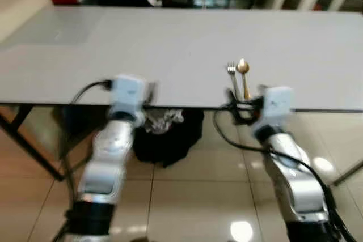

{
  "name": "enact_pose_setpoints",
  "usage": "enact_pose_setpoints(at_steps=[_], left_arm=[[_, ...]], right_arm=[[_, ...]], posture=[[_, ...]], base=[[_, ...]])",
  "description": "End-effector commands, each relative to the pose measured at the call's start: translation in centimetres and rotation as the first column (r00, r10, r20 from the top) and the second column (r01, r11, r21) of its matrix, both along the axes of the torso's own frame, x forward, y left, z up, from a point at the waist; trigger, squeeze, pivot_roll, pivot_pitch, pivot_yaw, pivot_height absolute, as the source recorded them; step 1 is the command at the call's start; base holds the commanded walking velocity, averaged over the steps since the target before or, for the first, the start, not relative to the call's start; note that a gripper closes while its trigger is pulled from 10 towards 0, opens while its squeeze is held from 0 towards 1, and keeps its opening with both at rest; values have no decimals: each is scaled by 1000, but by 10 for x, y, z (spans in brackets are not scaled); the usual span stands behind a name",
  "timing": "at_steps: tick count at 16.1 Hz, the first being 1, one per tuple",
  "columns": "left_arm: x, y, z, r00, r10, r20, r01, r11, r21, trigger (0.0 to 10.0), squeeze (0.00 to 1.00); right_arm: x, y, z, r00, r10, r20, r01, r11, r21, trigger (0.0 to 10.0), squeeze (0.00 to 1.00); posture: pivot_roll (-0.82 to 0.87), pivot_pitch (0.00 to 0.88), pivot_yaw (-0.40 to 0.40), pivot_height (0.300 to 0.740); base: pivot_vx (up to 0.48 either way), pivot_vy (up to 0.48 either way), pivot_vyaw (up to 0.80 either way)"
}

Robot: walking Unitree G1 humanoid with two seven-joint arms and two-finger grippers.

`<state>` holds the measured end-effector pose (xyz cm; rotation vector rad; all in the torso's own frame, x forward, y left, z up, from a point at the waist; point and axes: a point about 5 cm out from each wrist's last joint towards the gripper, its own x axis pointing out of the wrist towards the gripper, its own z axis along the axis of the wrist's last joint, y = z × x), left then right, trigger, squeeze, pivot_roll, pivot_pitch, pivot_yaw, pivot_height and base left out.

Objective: Setting the table

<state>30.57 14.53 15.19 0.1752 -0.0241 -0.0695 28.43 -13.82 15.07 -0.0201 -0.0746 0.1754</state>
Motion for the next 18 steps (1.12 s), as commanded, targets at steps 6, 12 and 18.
enact_pose_setpoints(at_steps=[6, 12, 18], left_arm=[[0, -14, 4, 999, -29, 30, 29, 1000, 6, 10000, 0], [0, -14, 0, 999, -38, 19, 38, 999, 4, 10000, 0], [-2, -16, -1, 999, -42, 10, 42, 999, -1, 10000, 0]], right_arm=[[-1, -6, 0, 999, -46, -9, 47, 999, 22, 10000, 0], [-4, -15, -2, 999, -51, -16, 50, 998, -22, 10000, 0], [-1, -8, 0, 999, -39, -4, 39, 999, -2, 10000, 0]], posture=[[-3, 27, 39, 740], [-37, 24, 37, 740], [-20, 11, 56, 740]], base=[[0, 480, -400], [0, 480, 0], [0, 480, 0]])
